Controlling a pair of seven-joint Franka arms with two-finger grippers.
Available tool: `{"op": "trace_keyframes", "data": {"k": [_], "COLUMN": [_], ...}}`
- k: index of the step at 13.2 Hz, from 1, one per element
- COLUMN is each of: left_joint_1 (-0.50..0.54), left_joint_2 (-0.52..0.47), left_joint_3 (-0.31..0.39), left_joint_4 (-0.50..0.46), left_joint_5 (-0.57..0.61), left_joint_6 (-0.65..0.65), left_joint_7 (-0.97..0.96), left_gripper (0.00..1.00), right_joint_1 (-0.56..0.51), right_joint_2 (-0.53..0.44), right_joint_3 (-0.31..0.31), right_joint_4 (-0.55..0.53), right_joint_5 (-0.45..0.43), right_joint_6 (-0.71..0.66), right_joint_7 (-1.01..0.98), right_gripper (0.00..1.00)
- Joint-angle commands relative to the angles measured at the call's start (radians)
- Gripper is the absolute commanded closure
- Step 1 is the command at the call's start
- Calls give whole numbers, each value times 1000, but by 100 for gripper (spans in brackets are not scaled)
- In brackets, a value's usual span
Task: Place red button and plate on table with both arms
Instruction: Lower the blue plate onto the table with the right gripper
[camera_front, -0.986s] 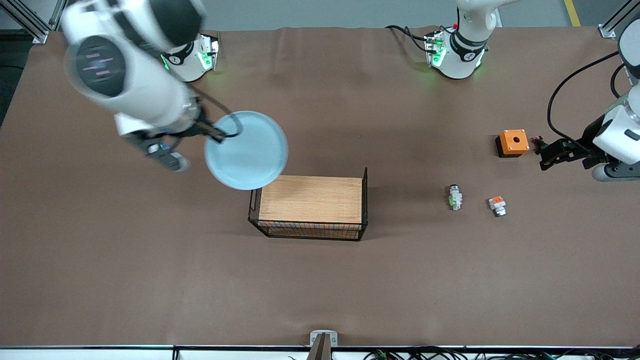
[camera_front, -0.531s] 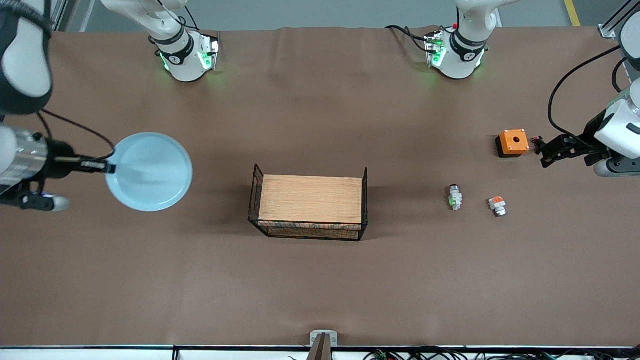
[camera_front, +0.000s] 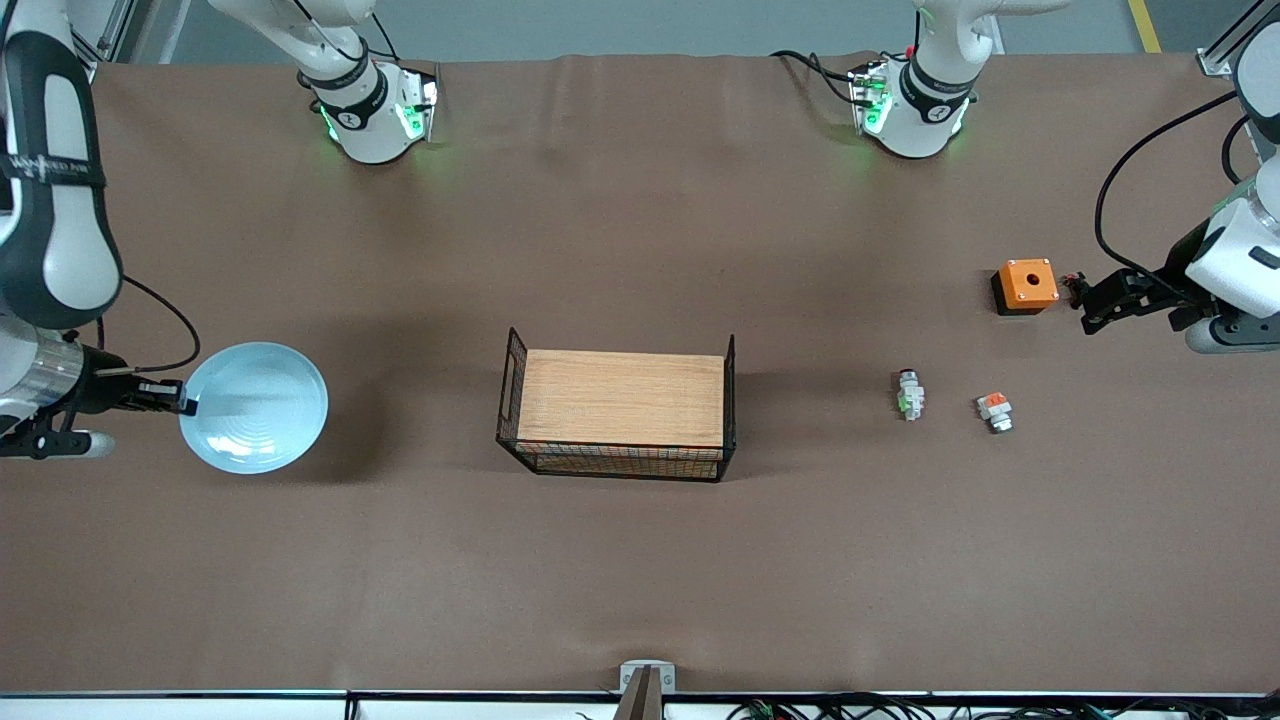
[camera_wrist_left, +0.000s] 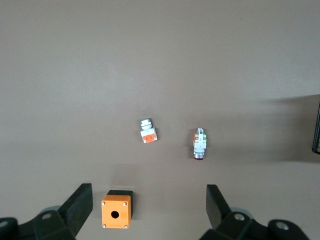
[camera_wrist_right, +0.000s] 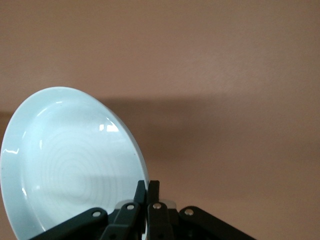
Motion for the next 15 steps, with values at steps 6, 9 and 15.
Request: {"op": "trace_keyframes", "data": {"k": [6, 9, 15], "left_joint_1": [-5, -5, -14], "left_joint_2": [-68, -65, -18], "left_joint_3": [8, 8, 7], "left_joint_4": [21, 80, 134], "left_joint_5": [-19, -19, -20], "left_joint_6": [-32, -90, -89], "left_joint_7": [-7, -1, 6], "left_gripper": [0, 0, 0], "right_joint_1": [-75, -69, -28], "right_joint_2": [155, 192, 155], "right_joint_3": [24, 24, 20], "right_joint_4": [-117, -102, -62], "right_joint_5": [280, 307, 260], "right_joint_6": [273, 285, 241], "right_joint_7": [-253, -271, -262], "right_gripper": [99, 87, 0]}}
